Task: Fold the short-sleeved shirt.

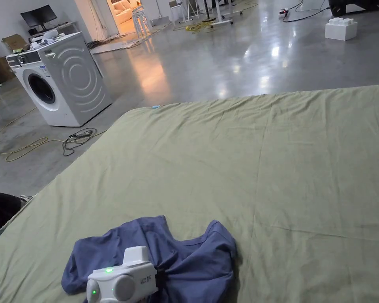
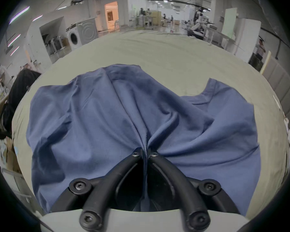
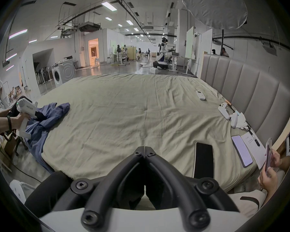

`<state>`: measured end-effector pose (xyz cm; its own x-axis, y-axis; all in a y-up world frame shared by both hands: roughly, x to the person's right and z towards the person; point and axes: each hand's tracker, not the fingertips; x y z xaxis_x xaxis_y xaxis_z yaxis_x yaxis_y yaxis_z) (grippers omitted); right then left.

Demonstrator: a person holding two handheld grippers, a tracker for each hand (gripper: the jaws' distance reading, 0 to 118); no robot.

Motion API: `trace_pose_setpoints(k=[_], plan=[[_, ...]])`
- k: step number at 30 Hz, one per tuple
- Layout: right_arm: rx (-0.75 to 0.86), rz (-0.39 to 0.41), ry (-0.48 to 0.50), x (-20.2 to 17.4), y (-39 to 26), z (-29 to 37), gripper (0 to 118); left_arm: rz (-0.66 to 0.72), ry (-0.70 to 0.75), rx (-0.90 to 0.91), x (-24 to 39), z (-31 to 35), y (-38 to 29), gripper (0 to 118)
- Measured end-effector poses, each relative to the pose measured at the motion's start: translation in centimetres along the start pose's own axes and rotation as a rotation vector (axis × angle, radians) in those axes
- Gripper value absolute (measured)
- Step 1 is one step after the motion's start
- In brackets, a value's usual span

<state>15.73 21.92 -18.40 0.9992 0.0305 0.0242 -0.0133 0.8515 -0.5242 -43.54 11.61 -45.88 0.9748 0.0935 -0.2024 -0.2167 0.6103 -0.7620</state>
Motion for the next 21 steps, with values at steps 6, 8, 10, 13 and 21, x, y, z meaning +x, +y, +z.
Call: trace_pose_setpoints(k=[6,8,10,13,21], plan=[[-0.001,-0.011,0.007,1.0,-0.7,1.0,0,0.222,-0.174,0.228,-1.6,8.3,5.5,3],[0.021,-0.032,0.017,1.5,-0.8,1.8,0,0.191,-0.191,0.291,-1.3,11.1,7.9,3],[0.039,-0.056,0.016,2.1,-1.1,2.6,0,0.208,-0.243,0.352,-0.8,13.7,10.6,3],[0.037,-0.071,-0.013,2.9,-1.6,3.5,0,0.134,-0.261,0.461,2.1,17.5,15.3,3],[0.023,-0.131,-0.09,5.0,-3.4,5.4,0,-0.138,-0.299,0.488,16.6,18.0,19.7,3]])
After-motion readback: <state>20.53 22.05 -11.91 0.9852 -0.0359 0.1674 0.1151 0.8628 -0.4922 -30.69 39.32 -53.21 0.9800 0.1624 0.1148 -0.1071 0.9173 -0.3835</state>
